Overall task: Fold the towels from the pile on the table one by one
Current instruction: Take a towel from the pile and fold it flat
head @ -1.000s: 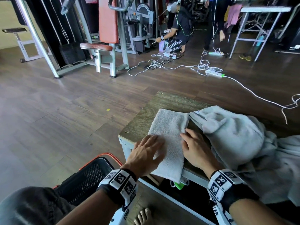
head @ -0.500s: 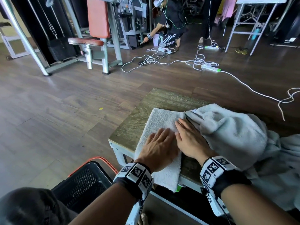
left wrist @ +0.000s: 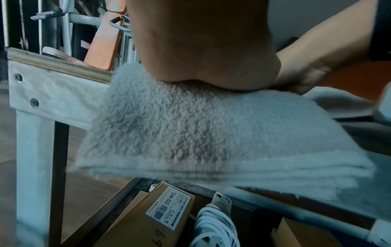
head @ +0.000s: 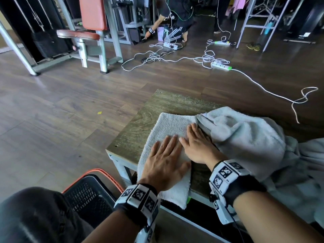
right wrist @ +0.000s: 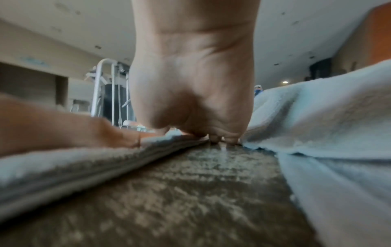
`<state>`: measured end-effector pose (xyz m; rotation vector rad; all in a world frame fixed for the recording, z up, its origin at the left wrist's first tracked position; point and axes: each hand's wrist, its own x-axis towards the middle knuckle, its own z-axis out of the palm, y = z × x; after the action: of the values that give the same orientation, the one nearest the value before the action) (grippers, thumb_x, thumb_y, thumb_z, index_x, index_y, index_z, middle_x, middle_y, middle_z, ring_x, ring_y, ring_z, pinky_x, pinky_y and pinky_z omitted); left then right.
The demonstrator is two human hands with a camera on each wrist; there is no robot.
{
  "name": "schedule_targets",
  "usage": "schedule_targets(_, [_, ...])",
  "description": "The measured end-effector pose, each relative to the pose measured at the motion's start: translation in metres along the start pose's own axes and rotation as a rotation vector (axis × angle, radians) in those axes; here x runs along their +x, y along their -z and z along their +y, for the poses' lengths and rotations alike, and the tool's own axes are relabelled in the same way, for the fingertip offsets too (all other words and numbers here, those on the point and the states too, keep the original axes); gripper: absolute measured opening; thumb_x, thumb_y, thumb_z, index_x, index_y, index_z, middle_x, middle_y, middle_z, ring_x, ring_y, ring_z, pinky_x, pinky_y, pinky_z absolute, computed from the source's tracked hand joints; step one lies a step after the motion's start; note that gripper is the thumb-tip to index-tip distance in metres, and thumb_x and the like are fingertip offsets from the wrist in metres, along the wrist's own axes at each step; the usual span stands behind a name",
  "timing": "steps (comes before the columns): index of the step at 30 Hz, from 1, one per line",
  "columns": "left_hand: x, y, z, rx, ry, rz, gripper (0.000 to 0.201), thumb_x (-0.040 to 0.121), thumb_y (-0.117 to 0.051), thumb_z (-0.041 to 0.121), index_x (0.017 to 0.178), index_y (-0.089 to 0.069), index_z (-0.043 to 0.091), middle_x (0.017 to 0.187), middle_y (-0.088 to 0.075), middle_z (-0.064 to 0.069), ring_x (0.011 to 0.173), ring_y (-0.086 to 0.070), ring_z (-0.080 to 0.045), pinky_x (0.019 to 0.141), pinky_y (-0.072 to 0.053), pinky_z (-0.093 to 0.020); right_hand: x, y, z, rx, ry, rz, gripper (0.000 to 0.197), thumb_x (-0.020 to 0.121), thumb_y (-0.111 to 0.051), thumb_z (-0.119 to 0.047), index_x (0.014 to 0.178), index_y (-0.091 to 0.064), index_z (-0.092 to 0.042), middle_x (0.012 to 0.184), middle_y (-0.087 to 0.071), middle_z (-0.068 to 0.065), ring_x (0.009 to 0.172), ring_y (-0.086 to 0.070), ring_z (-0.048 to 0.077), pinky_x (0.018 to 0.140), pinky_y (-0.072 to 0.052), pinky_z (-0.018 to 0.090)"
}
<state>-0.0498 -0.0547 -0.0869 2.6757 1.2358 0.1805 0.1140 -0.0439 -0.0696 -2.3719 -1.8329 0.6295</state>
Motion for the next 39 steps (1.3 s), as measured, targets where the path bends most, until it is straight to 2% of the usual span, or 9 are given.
schedule_targets(8, [0.056, 0.017, -0.01, -0.21, 0.257, -0.119, 0.067, 0.1, -0.023, 0.056, 0.157, -0.004, 0.025, 0.165, 0.007, 0.002, 0.151, 0.011, -0.017, 0.121, 0.01, -0.045, -0.08, 0.009, 0.008, 0.104, 0.16, -0.081, 0.06, 0.104, -0.041, -0.028, 0.158, -0.015, -0.019, 0.166, -0.007, 0.007, 0.153, -0.006, 0.017, 0.12, -0.009, 0.028])
schedule_targets(11, [0.053, 0.025, -0.019, -0.502, 0.205, 0.077, 0.046, 0.099, -0.047, 0.025, 0.144, -0.042, 0.019, 0.153, -0.038, -0.007, 0.143, -0.032, -0.024, 0.119, -0.015, -0.041, -0.101, 0.001, 0.015, 0.148, 0.211, -0.049, 0.069, 0.098, -0.041, -0.01, 0.156, -0.014, -0.034, 0.166, -0.011, 0.003, 0.153, -0.009, 0.014, 0.122, -0.013, 0.028])
schedule_targets(15, [0.009, 0.017, -0.051, -0.268, -0.043, 0.281, 0.042, 0.09, -0.061, 0.01, 0.13, -0.057, 0.024, 0.133, -0.058, -0.001, 0.119, -0.057, -0.021, 0.101, -0.046, -0.041, -0.124, 0.004, 0.012, 0.126, 0.225, -0.065, 0.083, 0.091, -0.043, -0.001, 0.155, -0.011, -0.043, 0.166, -0.004, -0.003, 0.152, -0.009, 0.013, 0.117, -0.015, 0.026])
schedule_targets(17, [-0.012, 0.012, -0.063, -0.291, -0.196, 0.343, 0.043, 0.09, -0.058, 0.001, 0.13, -0.059, 0.017, 0.135, -0.057, -0.002, 0.123, -0.055, -0.018, 0.1, -0.049, -0.042, -0.131, 0.003, 0.009, 0.074, 0.189, -0.07, 0.082, 0.092, -0.046, -0.006, 0.154, -0.012, -0.047, 0.166, 0.002, -0.011, 0.151, -0.016, 0.012, 0.111, -0.025, 0.026])
schedule_targets(20, [-0.036, 0.013, -0.071, -0.336, -0.209, 0.266, 0.081, 0.067, -0.052, -0.02, 0.14, -0.052, 0.015, 0.15, -0.043, -0.001, 0.141, -0.034, -0.013, 0.116, -0.035, -0.038, -0.134, -0.004, 0.007, 0.094, 0.19, -0.044, 0.082, 0.088, -0.054, -0.015, 0.153, -0.016, -0.048, 0.165, 0.001, -0.011, 0.149, -0.023, 0.013, 0.11, -0.031, 0.027])
schedule_targets(25, [-0.063, 0.011, -0.068, -0.116, -0.097, 0.1, 0.106, 0.076, -0.073, -0.001, 0.154, -0.013, 0.039, 0.162, 0.005, 0.007, 0.151, 0.007, -0.018, 0.124, -0.004, -0.035, -0.135, -0.018, 0.017, 0.153, 0.211, 0.002, 0.085, 0.081, -0.063, -0.018, 0.153, -0.025, -0.044, 0.165, -0.008, -0.007, 0.151, -0.018, 0.012, 0.117, -0.031, 0.031])
schedule_targets(32, [-0.081, 0.008, -0.045, -0.052, -0.029, 0.224, 0.099, 0.07, -0.073, -0.001, 0.152, -0.029, 0.034, 0.146, -0.032, -0.009, 0.132, -0.042, -0.028, 0.099, -0.05, -0.037, -0.146, -0.034, 0.011, 0.09, 0.189, 0.178, 0.066, 0.09, -0.065, -0.013, 0.146, -0.041, -0.038, 0.161, -0.026, 0.0, 0.144, -0.034, 0.018, 0.112, -0.032, 0.026])
schedule_targets(36, [-0.089, 0.017, -0.041, -0.044, -0.005, 0.184, 0.094, 0.074, -0.07, 0.0, 0.15, -0.026, 0.035, 0.15, -0.024, -0.006, 0.134, -0.038, -0.024, 0.091, -0.054, -0.033, -0.148, -0.04, 0.014, 0.141, 0.196, 0.25, 0.047, 0.092, -0.063, -0.021, 0.136, -0.054, -0.033, 0.149, -0.044, 0.0, 0.132, -0.048, 0.021, 0.108, -0.042, 0.032])
schedule_targets(39, [-0.099, 0.024, -0.041, 0.028, 0.049, 0.117, 0.097, 0.075, -0.065, 0.004, 0.152, -0.016, 0.038, 0.16, -0.008, -0.007, 0.145, -0.021, -0.025, 0.096, -0.05, -0.041, -0.148, -0.038, 0.019, 0.184, 0.27, 0.353, 0.022, 0.09, -0.059, -0.027, 0.111, -0.067, -0.027, 0.11, -0.064, -0.003, 0.102, -0.063, 0.018, 0.086, -0.053, 0.034])
